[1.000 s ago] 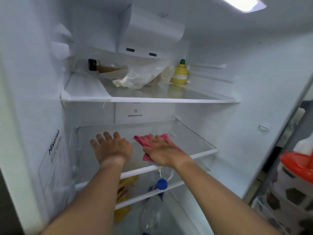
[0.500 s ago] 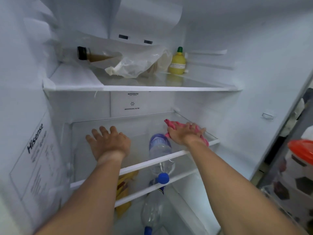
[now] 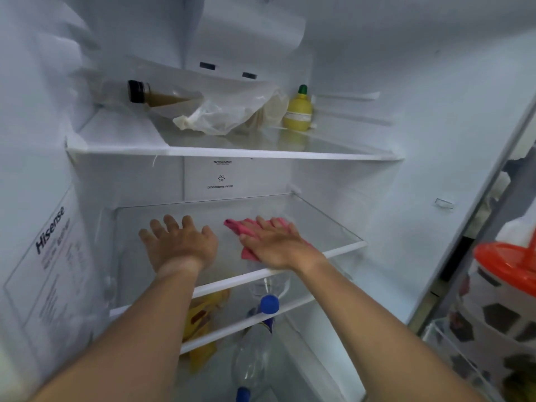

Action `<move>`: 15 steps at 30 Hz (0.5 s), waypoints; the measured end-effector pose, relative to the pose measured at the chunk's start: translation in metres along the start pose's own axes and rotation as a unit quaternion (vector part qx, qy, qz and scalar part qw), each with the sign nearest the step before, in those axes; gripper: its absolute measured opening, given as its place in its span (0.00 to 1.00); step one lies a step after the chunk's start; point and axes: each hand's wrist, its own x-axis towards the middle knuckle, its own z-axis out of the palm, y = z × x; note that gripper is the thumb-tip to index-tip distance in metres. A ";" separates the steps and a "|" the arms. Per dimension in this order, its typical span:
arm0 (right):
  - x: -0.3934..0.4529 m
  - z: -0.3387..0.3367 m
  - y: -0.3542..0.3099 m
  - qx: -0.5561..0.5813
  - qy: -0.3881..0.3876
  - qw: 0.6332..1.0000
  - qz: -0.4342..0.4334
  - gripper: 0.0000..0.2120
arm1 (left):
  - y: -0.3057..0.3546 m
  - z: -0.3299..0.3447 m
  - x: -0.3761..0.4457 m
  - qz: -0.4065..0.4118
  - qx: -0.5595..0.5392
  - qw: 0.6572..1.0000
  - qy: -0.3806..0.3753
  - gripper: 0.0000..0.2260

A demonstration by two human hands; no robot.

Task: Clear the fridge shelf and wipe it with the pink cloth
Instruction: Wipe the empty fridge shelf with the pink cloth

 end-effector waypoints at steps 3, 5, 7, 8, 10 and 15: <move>0.019 -0.003 0.025 0.028 0.026 0.995 0.090 0.30 | 0.000 0.000 0.002 -0.003 -0.002 1.000 -0.006 0.29; 0.036 -0.006 0.045 0.024 0.031 0.986 0.160 0.29 | 0.000 0.001 0.004 -0.005 -0.004 1.000 -0.004 0.29; 0.050 -0.007 0.060 0.015 0.019 0.977 0.212 0.29 | 0.001 0.002 0.004 -0.005 -0.006 1.000 -0.006 0.29; 0.058 -0.008 0.063 0.014 0.012 0.974 0.226 0.29 | 0.001 0.003 0.004 -0.006 -0.005 1.000 -0.003 0.29; 0.076 -0.011 0.052 0.006 0.005 0.980 0.199 0.29 | 0.002 0.003 0.005 -0.006 -0.005 1.000 -0.003 0.28; 0.127 -0.004 -0.047 -0.008 -0.001 0.998 -0.055 0.29 | 0.004 0.003 0.007 0.001 0.009 1.000 0.002 0.27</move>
